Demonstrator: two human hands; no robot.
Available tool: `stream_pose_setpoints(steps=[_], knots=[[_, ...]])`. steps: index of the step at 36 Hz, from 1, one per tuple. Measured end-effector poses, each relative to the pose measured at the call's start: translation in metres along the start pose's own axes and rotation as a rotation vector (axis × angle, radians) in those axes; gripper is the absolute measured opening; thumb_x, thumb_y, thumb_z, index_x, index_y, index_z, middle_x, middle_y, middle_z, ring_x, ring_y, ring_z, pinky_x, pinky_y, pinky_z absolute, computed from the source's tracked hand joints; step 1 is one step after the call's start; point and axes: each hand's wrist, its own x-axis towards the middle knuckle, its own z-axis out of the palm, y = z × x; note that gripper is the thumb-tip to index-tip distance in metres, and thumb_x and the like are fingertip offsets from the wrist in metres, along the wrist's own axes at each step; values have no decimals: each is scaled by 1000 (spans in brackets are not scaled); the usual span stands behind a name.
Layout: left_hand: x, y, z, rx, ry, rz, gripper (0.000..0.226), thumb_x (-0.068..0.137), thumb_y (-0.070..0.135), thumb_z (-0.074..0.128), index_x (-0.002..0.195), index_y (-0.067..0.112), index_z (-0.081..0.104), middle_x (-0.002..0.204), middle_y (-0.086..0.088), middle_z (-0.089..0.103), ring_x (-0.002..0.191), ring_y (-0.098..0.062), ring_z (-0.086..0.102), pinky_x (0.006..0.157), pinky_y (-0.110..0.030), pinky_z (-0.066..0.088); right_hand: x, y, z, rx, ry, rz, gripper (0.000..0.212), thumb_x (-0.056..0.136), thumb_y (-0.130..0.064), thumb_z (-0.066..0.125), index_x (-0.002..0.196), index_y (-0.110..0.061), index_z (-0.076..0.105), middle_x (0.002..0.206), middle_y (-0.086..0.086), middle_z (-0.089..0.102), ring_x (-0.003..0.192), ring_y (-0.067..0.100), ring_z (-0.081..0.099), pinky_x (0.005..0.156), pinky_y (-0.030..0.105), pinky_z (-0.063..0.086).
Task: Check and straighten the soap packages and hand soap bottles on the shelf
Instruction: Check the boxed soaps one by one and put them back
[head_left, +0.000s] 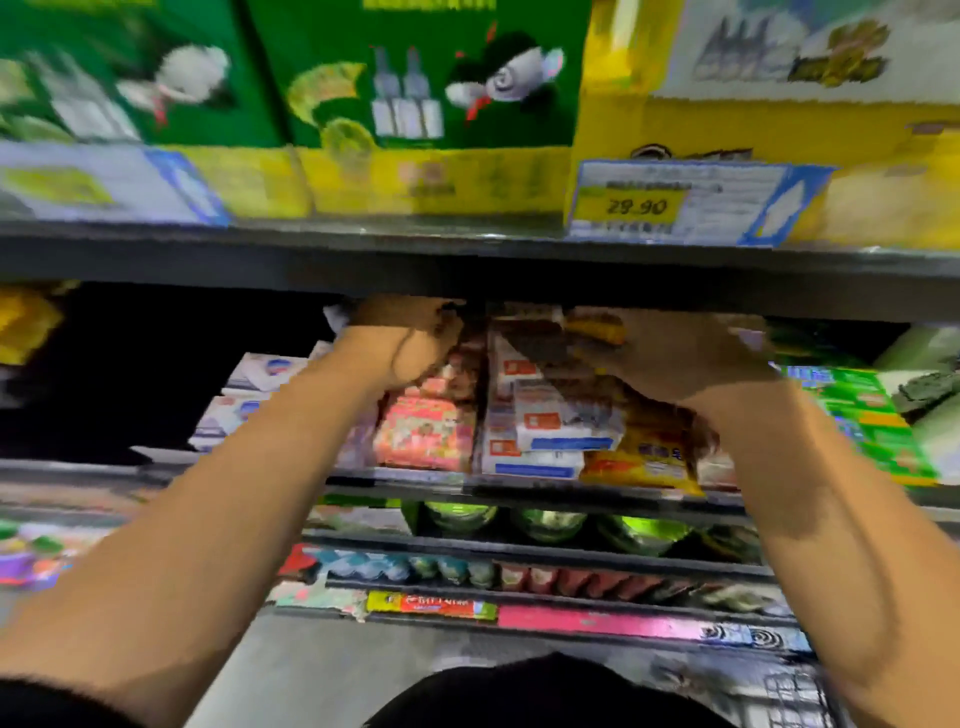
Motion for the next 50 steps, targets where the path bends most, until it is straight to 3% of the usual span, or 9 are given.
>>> stream_pose_setpoints(steps=[4, 8, 11, 17, 21, 29, 36, 39, 50], knots=[[-44, -68, -8, 30, 2, -52, 49, 87, 52, 40, 94, 15, 72, 84, -17, 71, 77, -34, 67, 66, -27, 53, 32, -49, 21, 81, -65, -64, 77, 84, -80, 40, 143, -33, 48, 144, 4, 55, 128, 29, 53, 107, 41, 42], [-78, -134, -5, -36, -8, -206, 57, 82, 57, 43, 113, 17, 69, 103, -17, 69, 97, -38, 64, 84, -43, 54, 54, -111, 35, -1, -127, -116, 36, 97, -43, 59, 123, -19, 62, 120, 7, 67, 108, 24, 61, 85, 30, 40], [-105, -173, 0, -88, -7, -248, 66, 80, 64, 39, 119, 19, 66, 113, -8, 65, 104, -33, 62, 90, -44, 52, 72, -152, 48, -64, -136, -162, 38, 92, -51, 60, 123, -29, 60, 123, 1, 65, 111, 25, 61, 86, 32, 47], [-141, -210, 13, -242, -212, -345, 89, 77, 81, 34, 149, 29, 39, 149, 0, 44, 135, -25, 42, 109, -42, 39, 97, -224, 81, -75, -214, -230, 31, 91, -41, 64, 112, -18, 66, 116, 6, 66, 112, 27, 60, 86, 30, 45], [-144, -208, 18, -296, -185, -314, 74, 87, 65, 58, 149, 33, 36, 149, 1, 45, 133, -21, 45, 104, -41, 42, 125, -244, 110, -108, -233, -250, 59, 77, -66, 53, 123, -30, 64, 117, 1, 67, 114, 25, 61, 92, 27, 46], [-145, -211, 22, -389, -152, -381, 78, 75, 67, 71, 140, 33, 44, 137, 6, 53, 121, -19, 56, 99, -40, 48, 154, -267, 148, -254, -392, -271, 22, 92, -27, 67, 106, -11, 63, 111, 9, 65, 96, 24, 59, 78, 30, 44], [-143, -217, 18, -547, -120, -401, 71, 66, 45, 89, 125, 26, 55, 118, 4, 62, 105, -16, 63, 92, -38, 54, 160, -271, 146, -282, -441, -259, 42, 82, -24, 79, 118, -8, 64, 116, 11, 66, 102, 28, 63, 92, 40, 53], [-144, -216, 14, -550, -95, -404, 71, 66, 38, 90, 126, 24, 55, 116, 5, 61, 104, -13, 61, 90, -28, 51, 161, -269, 148, -248, -438, -255, 33, 79, -27, 82, 105, -15, 66, 104, 7, 68, 88, 23, 64, 84, 37, 56], [-150, -223, 4, -613, 37, -359, 68, 60, 17, 94, 121, 18, 63, 114, -3, 48, 104, -14, 49, 79, 0, 33, 159, -266, 137, -33, -405, -208, 42, 86, -23, 74, 119, -26, 48, 106, -1, 56, 95, 22, 56, 78, 36, 48]])
